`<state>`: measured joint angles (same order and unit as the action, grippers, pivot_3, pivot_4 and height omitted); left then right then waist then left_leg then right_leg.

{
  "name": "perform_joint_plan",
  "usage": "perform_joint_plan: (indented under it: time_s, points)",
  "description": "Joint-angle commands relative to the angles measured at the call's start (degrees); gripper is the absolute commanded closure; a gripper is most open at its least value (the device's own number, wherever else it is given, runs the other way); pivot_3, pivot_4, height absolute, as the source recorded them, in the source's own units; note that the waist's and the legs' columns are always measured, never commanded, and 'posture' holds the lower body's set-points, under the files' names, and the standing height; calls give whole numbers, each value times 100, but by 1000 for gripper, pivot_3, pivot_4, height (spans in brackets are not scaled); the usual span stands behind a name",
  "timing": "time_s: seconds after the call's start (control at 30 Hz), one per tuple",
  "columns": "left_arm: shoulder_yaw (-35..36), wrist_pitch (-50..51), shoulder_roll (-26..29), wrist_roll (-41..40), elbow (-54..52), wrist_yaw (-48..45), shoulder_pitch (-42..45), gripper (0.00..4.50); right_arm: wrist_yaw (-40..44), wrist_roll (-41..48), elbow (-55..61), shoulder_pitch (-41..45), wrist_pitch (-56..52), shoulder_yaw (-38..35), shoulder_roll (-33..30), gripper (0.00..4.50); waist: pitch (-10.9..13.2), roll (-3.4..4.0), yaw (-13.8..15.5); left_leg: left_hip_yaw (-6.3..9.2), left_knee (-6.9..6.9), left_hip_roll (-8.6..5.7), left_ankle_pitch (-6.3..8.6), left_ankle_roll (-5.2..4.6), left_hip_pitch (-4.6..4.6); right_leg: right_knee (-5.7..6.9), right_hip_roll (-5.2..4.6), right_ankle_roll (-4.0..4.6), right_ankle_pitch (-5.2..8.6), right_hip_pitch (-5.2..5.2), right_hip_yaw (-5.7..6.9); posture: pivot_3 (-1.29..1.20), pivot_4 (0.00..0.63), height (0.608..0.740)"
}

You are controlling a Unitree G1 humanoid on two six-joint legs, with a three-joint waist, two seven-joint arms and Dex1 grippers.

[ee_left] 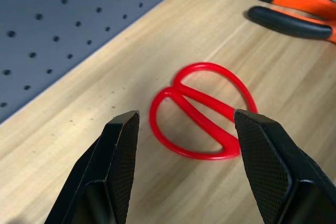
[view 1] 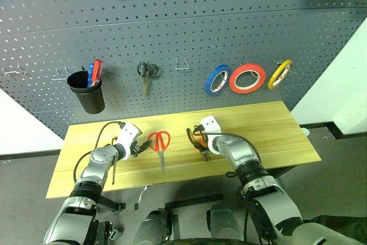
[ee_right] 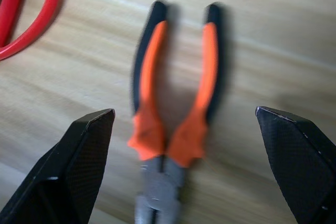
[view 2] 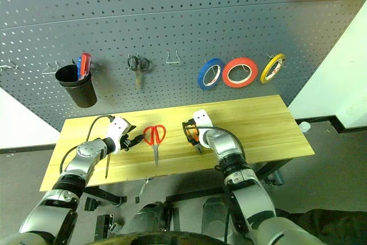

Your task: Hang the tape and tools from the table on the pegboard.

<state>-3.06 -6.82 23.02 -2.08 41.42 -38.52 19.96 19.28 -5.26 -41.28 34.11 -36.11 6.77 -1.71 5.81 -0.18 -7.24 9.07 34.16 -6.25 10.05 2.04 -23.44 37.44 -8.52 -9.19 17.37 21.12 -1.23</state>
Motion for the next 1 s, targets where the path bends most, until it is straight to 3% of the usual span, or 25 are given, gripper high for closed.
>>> perform_joint_plan:
  time_s: [0.03,0.47,0.6,0.73,0.9,1.0]
  points:
    - [180,5,38,-153,-230,-13,-52,1506,-108,41,-459,405,327,-12,119,23,0,0,-8,0,0,-1,0,0,0,0,0,0,0,0,0,-103,72,728]
    - [291,92,93,-157,-355,7,-143,1506,-383,-17,-2147,1052,775,-46,279,23,-2,2,-20,23,0,-10,-3,4,1,4,6,5,-3,3,-1,-96,69,728]
    - [296,91,68,-147,-334,45,-126,1506,-427,15,-2311,1108,865,-111,251,866,-4,4,-23,43,0,-19,-3,5,2,5,10,7,-4,5,-1,-101,63,728]
    - [291,72,43,-146,-306,65,-102,1506,-409,14,-2314,1132,892,-115,228,2273,-5,4,-30,48,0,-22,-3,6,2,5,10,7,-4,6,-1,-104,60,728]
    - [385,-46,-3,-286,-509,29,-243,1506,-268,-27,-1999,1055,920,-21,179,2413,-5,5,-34,50,0,-24,-4,7,2,7,10,7,-5,7,-3,-101,55,728]
    - [715,-375,-69,-851,-1067,-286,-600,1506,215,-388,-889,575,1633,586,-112,2413,-5,6,-42,49,-2,-24,-4,7,2,6,9,7,-4,11,-7,-98,57,728]
